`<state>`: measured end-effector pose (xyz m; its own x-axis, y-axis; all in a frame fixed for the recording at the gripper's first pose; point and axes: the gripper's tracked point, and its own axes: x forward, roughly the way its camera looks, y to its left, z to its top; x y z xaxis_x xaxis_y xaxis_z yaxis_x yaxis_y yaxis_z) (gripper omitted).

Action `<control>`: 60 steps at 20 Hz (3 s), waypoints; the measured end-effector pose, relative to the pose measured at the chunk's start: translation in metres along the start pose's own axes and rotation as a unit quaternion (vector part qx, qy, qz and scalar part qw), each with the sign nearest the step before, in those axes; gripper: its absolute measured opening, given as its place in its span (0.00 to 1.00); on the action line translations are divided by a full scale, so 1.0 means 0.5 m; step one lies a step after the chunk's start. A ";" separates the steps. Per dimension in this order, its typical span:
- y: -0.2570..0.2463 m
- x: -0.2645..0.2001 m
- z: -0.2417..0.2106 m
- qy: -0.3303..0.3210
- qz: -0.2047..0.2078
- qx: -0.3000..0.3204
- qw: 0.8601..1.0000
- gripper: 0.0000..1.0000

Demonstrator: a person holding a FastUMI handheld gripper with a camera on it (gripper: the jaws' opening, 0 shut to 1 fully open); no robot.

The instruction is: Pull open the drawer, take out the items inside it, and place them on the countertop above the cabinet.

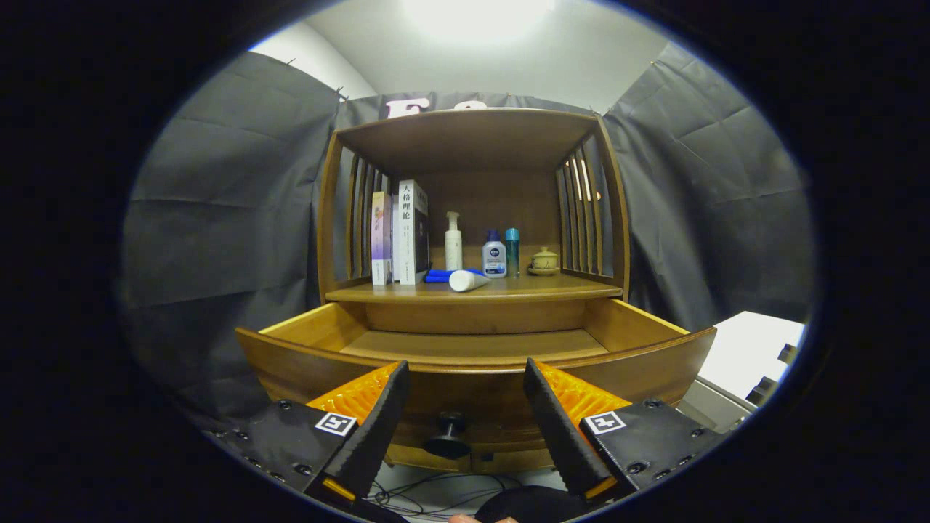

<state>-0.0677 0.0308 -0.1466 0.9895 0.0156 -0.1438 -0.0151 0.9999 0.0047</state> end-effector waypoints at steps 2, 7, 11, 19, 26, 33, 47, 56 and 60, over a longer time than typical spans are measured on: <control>0.007 0.004 -0.020 0.013 0.002 -0.003 1.000 0.98; -0.009 0.026 -0.041 0.025 -0.027 -0.013 0.999 0.97; 0.004 0.040 -0.035 0.013 -0.031 -0.005 0.999 0.96; 0.017 0.095 -0.016 -0.008 -0.028 -0.017 0.999 0.98; 0.029 0.142 -0.094 0.102 -0.023 0.001 0.994 0.98; 0.030 0.216 -0.070 0.089 -0.030 0.011 0.996 0.98; 0.039 0.388 -0.055 0.084 -0.052 0.008 0.995 0.98; 0.044 0.443 -0.059 0.104 -0.041 0.034 0.993 0.98; 0.045 0.427 -0.054 0.128 -0.021 0.042 0.991 0.98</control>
<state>0.1392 0.0566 -0.2039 0.9202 -0.0149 -0.3912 0.0481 0.9960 0.0752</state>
